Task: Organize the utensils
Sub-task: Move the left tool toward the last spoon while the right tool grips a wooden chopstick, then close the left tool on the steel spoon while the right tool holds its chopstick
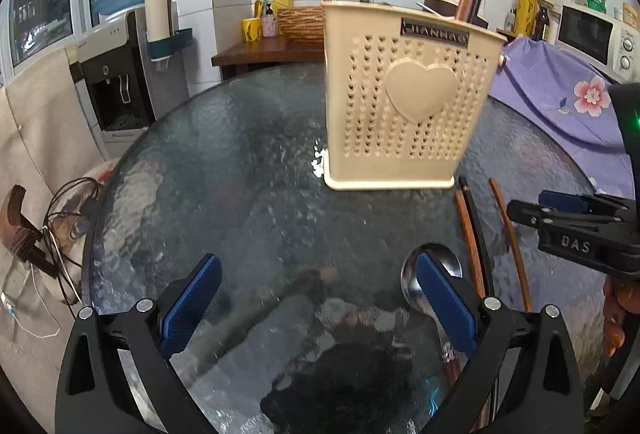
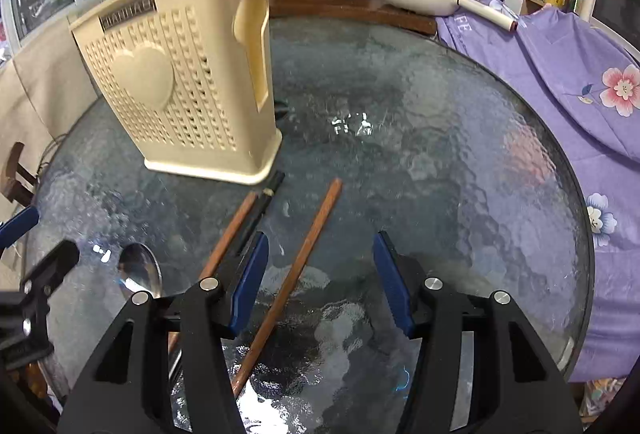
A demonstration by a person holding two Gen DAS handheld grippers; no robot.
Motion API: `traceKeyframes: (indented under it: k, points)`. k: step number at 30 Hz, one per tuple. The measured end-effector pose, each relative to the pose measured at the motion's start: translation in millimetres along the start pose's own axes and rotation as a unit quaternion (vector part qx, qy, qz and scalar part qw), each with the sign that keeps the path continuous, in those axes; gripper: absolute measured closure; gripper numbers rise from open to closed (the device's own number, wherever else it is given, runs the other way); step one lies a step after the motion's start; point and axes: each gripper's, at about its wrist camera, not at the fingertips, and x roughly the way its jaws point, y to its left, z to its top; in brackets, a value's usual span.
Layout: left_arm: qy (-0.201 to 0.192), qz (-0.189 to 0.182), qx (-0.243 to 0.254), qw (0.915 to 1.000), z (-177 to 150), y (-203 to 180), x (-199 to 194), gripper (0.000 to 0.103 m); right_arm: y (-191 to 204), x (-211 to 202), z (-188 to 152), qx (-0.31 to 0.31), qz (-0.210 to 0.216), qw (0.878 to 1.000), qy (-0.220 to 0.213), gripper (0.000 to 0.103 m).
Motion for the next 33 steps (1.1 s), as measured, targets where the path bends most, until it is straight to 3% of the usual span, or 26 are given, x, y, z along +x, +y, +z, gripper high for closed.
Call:
traceKeyframes:
  k: [11,16,19,33]
  points:
    - [0.023,-0.018,0.018,0.9994,-19,-17,2,0.008,6,24,-1,-0.003,0.001,1.0,0.019,0.055]
    - [0.025,-0.028,0.025,0.999,-21,-29,2,0.008,3,27,7,-0.004,0.003,1.0,0.017,0.078]
    - [0.028,-0.026,0.036,0.9986,-22,-37,5,0.008,2,29,9,-0.008,0.007,1.0,0.017,0.086]
    - [0.064,-0.021,0.073,0.9951,-16,-55,22,0.018,-13,29,8,-0.012,0.035,0.999,0.019,0.093]
